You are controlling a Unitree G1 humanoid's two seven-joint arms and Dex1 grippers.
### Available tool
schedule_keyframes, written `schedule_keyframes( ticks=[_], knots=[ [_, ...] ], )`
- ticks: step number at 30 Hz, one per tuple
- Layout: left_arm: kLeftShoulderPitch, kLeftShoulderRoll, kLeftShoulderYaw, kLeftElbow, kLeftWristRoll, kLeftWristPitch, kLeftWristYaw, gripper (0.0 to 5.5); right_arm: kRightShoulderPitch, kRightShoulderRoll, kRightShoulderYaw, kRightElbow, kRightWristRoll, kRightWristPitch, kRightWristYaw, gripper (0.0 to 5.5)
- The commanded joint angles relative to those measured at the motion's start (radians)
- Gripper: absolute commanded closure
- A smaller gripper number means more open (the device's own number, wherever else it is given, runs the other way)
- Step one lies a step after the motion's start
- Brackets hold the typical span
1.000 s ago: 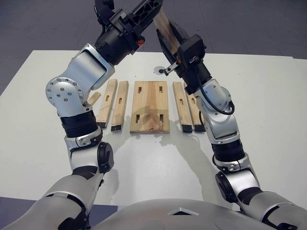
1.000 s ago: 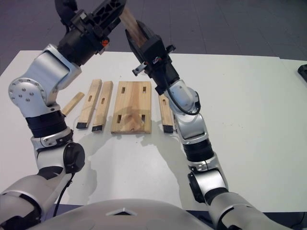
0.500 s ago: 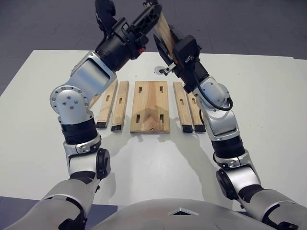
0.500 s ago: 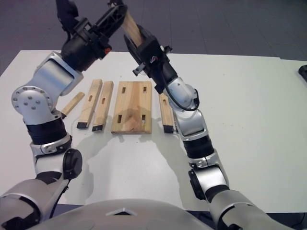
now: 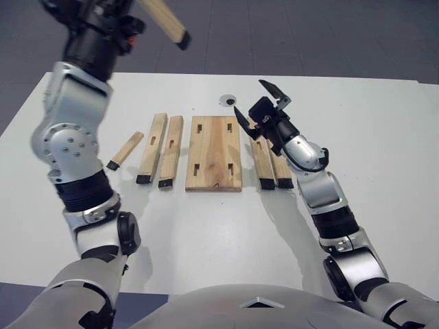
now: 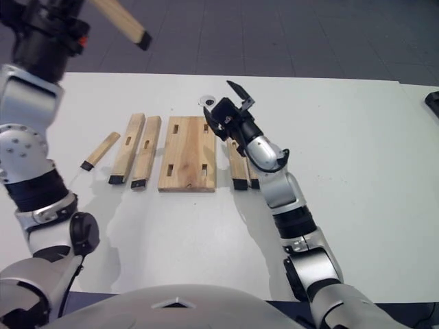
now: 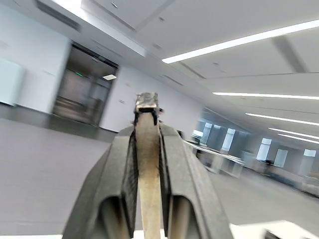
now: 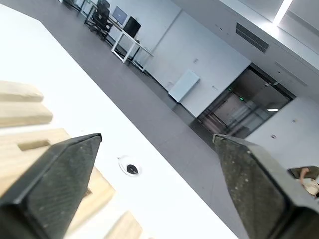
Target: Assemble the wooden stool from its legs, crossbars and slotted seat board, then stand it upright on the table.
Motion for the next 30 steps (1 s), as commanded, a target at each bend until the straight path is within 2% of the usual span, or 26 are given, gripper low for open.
schedule_keyframes(
  ticks=[1,4,7,13,17,21,30],
  knots=[
    [0.127,0.061,-0.054,0.030,0.206,-0.046,0.028,5.08,-0.009,0.030,-0.079,-0.062,0.004,0.060,-0.079,0.53],
    [0.215,0.064,-0.183,0.049,0.422,-0.120,0.057,5.08,-0.051,0.067,-0.142,-0.063,0.015,0.102,-0.157,0.10],
    [0.300,0.016,-0.234,0.032,0.499,-0.161,0.059,5.08,-0.100,0.086,-0.203,-0.053,0.034,0.130,-0.212,0.10],
    [0.340,-0.111,-0.175,0.106,0.483,-0.222,0.095,5.08,-0.110,0.081,-0.235,-0.050,0.059,0.130,-0.229,0.10],
    [0.347,-0.146,-0.167,0.150,0.504,-0.284,0.082,5.08,-0.117,0.092,-0.242,-0.046,0.072,0.127,-0.242,0.10],
    [0.376,-0.146,-0.194,0.151,0.540,-0.304,0.060,5.08,-0.111,0.097,-0.241,-0.053,0.072,0.125,-0.257,0.10],
    [0.433,-0.120,-0.177,0.147,0.556,-0.332,-0.005,5.08,-0.069,0.101,-0.241,-0.079,0.086,0.124,-0.269,0.10]
  ],
)
